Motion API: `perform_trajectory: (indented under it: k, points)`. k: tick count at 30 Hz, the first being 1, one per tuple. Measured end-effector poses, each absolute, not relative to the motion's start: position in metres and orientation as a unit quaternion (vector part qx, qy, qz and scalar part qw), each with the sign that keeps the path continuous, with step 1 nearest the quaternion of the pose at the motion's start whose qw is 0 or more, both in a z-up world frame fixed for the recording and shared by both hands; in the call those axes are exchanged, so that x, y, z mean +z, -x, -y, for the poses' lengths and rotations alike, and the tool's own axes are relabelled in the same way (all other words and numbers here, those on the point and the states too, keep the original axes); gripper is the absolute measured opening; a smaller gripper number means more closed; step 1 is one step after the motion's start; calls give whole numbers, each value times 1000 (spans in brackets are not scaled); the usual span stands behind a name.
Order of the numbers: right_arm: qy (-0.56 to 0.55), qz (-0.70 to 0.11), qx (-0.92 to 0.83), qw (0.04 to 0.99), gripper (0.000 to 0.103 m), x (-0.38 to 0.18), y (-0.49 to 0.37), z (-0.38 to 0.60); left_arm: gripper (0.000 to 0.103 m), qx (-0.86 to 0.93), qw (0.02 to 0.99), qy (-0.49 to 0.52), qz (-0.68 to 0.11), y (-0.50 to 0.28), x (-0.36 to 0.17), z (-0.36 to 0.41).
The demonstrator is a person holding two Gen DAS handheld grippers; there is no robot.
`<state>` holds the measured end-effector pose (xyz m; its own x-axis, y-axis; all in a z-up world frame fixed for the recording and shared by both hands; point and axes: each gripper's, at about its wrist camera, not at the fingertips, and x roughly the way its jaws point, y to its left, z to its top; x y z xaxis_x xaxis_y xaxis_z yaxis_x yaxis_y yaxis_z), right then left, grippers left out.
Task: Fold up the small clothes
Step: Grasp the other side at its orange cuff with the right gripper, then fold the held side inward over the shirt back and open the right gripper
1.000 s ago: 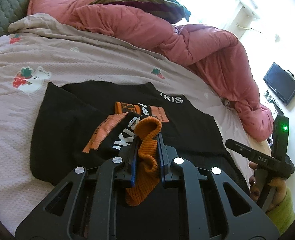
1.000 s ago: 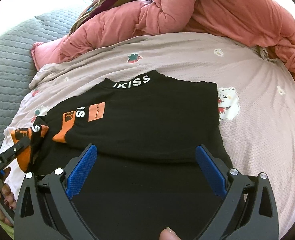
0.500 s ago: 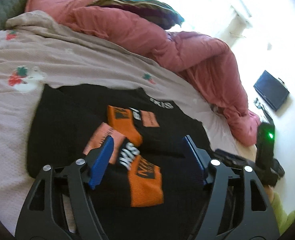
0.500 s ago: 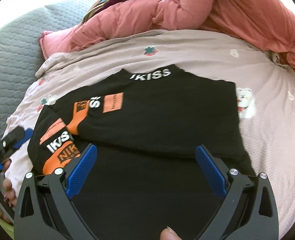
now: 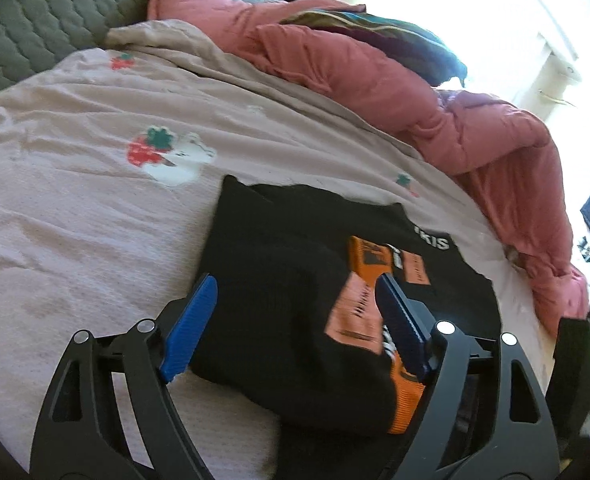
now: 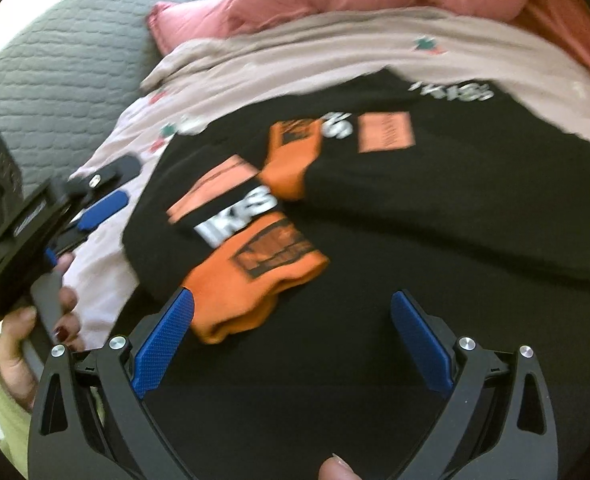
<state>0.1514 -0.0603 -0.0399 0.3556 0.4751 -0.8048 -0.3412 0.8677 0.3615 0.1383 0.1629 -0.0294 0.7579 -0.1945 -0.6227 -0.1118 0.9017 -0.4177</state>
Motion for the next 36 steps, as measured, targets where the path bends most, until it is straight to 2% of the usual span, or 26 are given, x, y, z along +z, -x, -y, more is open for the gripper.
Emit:
perform_trajectory:
  k: [3, 5, 6, 8, 9, 11, 12, 14, 15, 16, 29, 36]
  points:
    - [-69, -513, 246, 819, 98, -42, -152, 48, 75, -16, 910, 226, -346, -138, -29, -168]
    - [-73, -509, 247, 821, 90, -42, -155, 42, 76, -14, 911, 224, -345, -138, -29, -167]
    - [-75, -509, 246, 821, 83, -42, -157, 39, 79, -14, 910, 227, -346, -138, -29, -168]
    - [-83, -511, 238, 822, 81, -42, -163, 36, 79, -12, 909, 230, -347, -138, -30, -169]
    - [-87, -510, 234, 823, 77, -42, -165, 34, 79, -10, 908, 231, -348, -138, -31, -170]
    - [-88, -501, 236, 828, 56, -42, -169, 32, 79, -7, 907, 235, -349, -139, -32, -173]
    - [-84, -501, 233, 829, 35, -43, -171, 31, 79, -6, 907, 237, -349, -139, -32, -174]
    - [-80, -493, 231, 835, 26, -43, -174, 32, 79, -3, 906, 240, -349, -138, -33, -175]
    - [-76, -487, 232, 839, 14, -42, -173, 32, 79, -3, 905, 242, -349, -139, -33, -176]
    - [-73, -483, 238, 840, 11, -41, -174, 33, 79, -3, 905, 243, -349, -139, -33, -176]
    - [-35, -349, 208, 913, 9, 41, -196, 90, 79, -1, 907, 239, -347, -139, -36, -177]
    - [-6, -322, 131, 938, 8, 52, -212, 145, 79, -13, 911, 225, -345, -142, -34, -172]
